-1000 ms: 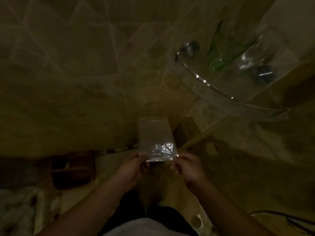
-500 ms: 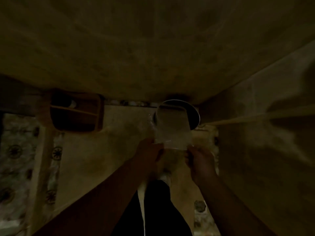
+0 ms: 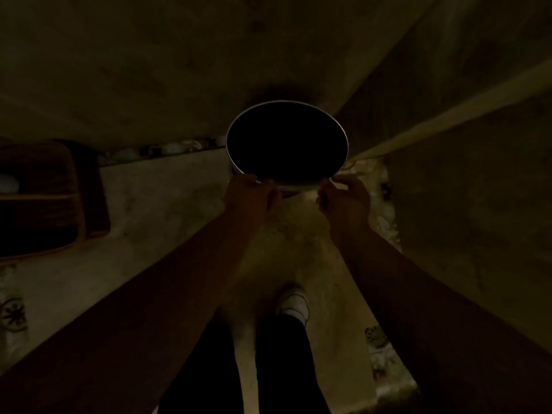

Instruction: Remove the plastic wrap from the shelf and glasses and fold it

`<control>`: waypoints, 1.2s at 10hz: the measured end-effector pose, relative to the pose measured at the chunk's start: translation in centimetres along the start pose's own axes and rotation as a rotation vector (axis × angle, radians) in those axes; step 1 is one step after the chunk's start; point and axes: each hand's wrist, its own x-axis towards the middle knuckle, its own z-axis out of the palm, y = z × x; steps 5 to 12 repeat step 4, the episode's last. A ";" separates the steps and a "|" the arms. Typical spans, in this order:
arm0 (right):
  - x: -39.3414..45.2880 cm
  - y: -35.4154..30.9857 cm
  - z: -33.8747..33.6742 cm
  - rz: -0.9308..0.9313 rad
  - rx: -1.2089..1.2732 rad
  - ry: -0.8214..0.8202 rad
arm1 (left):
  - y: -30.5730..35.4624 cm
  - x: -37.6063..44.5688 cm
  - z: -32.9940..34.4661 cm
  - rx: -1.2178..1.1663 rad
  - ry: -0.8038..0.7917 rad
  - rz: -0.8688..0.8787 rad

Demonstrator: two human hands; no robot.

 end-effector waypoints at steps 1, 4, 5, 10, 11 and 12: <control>1.3 0.2 0.3 -0.035 0.006 -0.031 | -0.1 1.3 0.5 -0.032 0.046 -0.017; -4.9 -4.1 -4.0 -0.186 -0.537 -0.132 | 3.5 -5.6 -2.5 0.678 -0.026 0.219; -4.9 -4.1 -4.0 -0.186 -0.537 -0.132 | 3.5 -5.6 -2.5 0.678 -0.026 0.219; -4.9 -4.1 -4.0 -0.186 -0.537 -0.132 | 3.5 -5.6 -2.5 0.678 -0.026 0.219; -4.9 -4.1 -4.0 -0.186 -0.537 -0.132 | 3.5 -5.6 -2.5 0.678 -0.026 0.219; -4.9 -4.1 -4.0 -0.186 -0.537 -0.132 | 3.5 -5.6 -2.5 0.678 -0.026 0.219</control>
